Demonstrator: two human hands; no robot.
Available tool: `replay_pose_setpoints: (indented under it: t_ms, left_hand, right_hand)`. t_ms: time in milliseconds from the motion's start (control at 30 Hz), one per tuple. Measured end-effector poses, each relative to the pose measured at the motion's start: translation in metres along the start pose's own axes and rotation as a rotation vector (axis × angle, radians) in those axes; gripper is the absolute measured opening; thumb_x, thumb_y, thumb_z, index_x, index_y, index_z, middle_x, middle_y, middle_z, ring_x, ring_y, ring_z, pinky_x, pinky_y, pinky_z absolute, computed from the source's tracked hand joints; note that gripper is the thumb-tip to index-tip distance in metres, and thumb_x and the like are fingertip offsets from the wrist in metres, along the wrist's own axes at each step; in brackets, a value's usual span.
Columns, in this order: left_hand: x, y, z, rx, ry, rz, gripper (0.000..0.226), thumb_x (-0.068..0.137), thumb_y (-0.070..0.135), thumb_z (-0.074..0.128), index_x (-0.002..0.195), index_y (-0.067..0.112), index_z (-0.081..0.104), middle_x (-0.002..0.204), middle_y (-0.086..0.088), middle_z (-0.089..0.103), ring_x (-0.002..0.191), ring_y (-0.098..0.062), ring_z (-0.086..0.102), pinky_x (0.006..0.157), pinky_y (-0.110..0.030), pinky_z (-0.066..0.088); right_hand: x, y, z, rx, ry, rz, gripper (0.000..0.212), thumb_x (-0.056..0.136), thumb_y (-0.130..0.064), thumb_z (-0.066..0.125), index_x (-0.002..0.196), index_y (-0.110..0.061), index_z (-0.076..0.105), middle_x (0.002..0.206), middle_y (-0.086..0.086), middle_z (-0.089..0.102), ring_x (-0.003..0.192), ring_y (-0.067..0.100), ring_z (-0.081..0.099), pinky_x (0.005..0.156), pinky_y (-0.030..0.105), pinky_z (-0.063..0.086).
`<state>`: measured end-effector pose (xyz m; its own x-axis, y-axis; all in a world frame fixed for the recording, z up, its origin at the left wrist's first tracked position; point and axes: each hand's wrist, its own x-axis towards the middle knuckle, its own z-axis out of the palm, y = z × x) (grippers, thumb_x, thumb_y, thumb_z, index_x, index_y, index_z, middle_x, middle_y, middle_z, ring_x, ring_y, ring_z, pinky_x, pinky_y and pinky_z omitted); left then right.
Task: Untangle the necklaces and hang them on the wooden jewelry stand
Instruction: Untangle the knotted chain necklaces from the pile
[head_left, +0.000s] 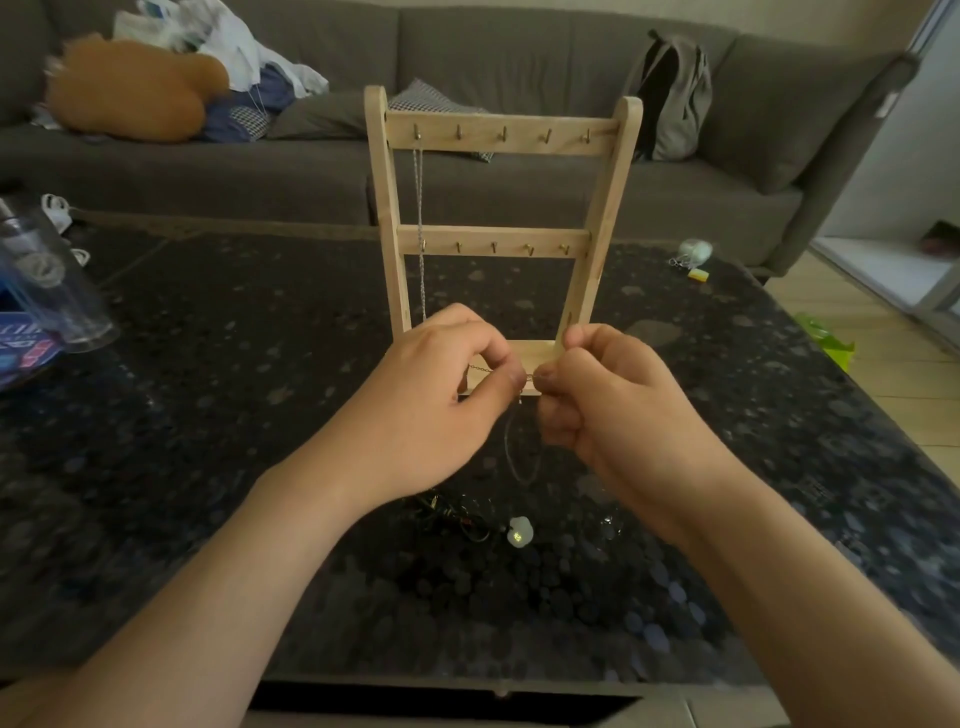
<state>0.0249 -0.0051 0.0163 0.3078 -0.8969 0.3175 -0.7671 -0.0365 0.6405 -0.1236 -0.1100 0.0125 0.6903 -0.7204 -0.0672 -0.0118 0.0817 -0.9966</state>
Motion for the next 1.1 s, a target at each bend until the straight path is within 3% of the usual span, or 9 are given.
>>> replay_pose_setpoints:
  t_ms: [133,267,400,533,800,900,1000,1067,1100]
  left_hand:
    - [-0.002,-0.001,-0.001,0.035,0.005,0.019,0.011,0.105,0.035,0.061,0.096,0.033,0.068,0.106,0.021,0.055,0.094,0.012,0.048,0.083,-0.029,0.041]
    - [-0.003,0.000,0.000,0.072,0.020,0.063,0.010,0.104,0.031,0.064,0.095,0.031,0.068,0.110,0.018,0.056,0.106,0.002,0.053,0.093,-0.045,0.050]
    - [-0.004,0.001,0.001,0.104,0.044,0.097,0.011,0.099,0.033,0.065,0.089,0.032,0.067,0.107,0.018,0.057,0.106,-0.002,0.053,0.099,-0.045,0.047]
    - [-0.004,-0.001,0.000,0.157,0.049,0.097,0.011,0.096,0.036,0.064,0.087,0.033,0.067,0.106,0.019,0.057,0.109,-0.006,0.056,0.107,-0.043,0.041]
    - [-0.001,-0.009,0.005,0.127,0.092,0.036,0.010,0.098,0.029,0.069,0.089,0.027,0.070,0.107,0.019,0.056,0.104,-0.001,0.059,0.077,-0.017,0.047]
    - [0.001,-0.008,0.009,0.161,0.069,-0.009,0.011,0.102,0.034,0.060,0.094,0.029,0.066,0.113,0.014,0.054,0.110,-0.006,0.054,0.093,-0.028,0.047]
    - [0.003,-0.003,0.008,-0.014,-0.069,-0.225,0.023,0.109,0.037,0.051,0.097,0.025,0.066,0.097,0.014,0.060,0.086,0.000,0.058,0.076,-0.019,0.046]
    - [0.004,-0.002,0.009,-0.245,-0.114,-0.380,0.035,0.110,0.036,0.049,0.099,0.010,0.070,0.079,0.000,0.061,0.071,-0.010,0.058,0.068,-0.032,0.052]
    - [0.005,-0.001,0.008,-0.354,-0.118,-0.437,0.038,0.110,0.035,0.049,0.101,0.005,0.071,0.081,-0.007,0.065,0.077,-0.017,0.063,0.080,-0.044,0.059]
  right_hand:
    - [-0.001,-0.004,-0.002,-0.307,-0.015,0.022,0.013,0.104,-0.015,0.049,0.104,-0.021,0.060,0.073,-0.005,0.057,0.072,0.017,0.049,0.068,0.038,0.041]
    - [-0.005,-0.007,0.003,-0.416,-0.050,0.067,0.023,0.109,-0.020,0.042,0.103,-0.018,0.064,0.074,-0.001,0.055,0.072,0.019,0.050,0.067,0.037,0.044]
    - [-0.006,-0.007,0.002,-0.650,-0.088,0.080,0.033,0.111,-0.021,0.043,0.108,0.001,0.067,0.066,0.001,0.050,0.054,0.011,0.045,0.050,0.024,0.039]
    - [-0.005,-0.004,0.003,-0.801,-0.121,0.052,0.026,0.111,-0.025,0.050,0.094,-0.019,0.069,0.053,-0.010,0.052,0.041,0.001,0.044,0.045,0.019,0.039]
    - [-0.002,0.000,0.000,-0.719,-0.035,0.012,0.028,0.113,-0.022,0.043,0.103,-0.022,0.069,0.049,-0.016,0.055,0.037,-0.001,0.045,0.040,0.014,0.033]
    - [-0.004,0.000,0.002,-0.766,-0.026,-0.028,0.027,0.114,-0.020,0.041,0.104,-0.024,0.066,0.069,-0.009,0.058,0.041,-0.003,0.050,0.041,0.014,0.035]
    - [-0.006,-0.003,0.005,-0.774,-0.009,-0.144,0.025,0.112,-0.018,0.044,0.098,-0.022,0.065,0.069,-0.008,0.060,0.048,-0.004,0.054,0.045,0.014,0.039]
    - [-0.006,-0.003,0.006,-0.714,0.012,-0.174,0.027,0.109,-0.015,0.047,0.091,-0.017,0.067,0.058,-0.009,0.056,0.046,-0.001,0.051,0.045,0.013,0.038]
    - [-0.006,-0.003,0.006,-0.674,0.020,-0.166,0.029,0.107,-0.014,0.047,0.086,-0.014,0.067,0.054,-0.010,0.054,0.044,0.000,0.048,0.044,0.013,0.037]
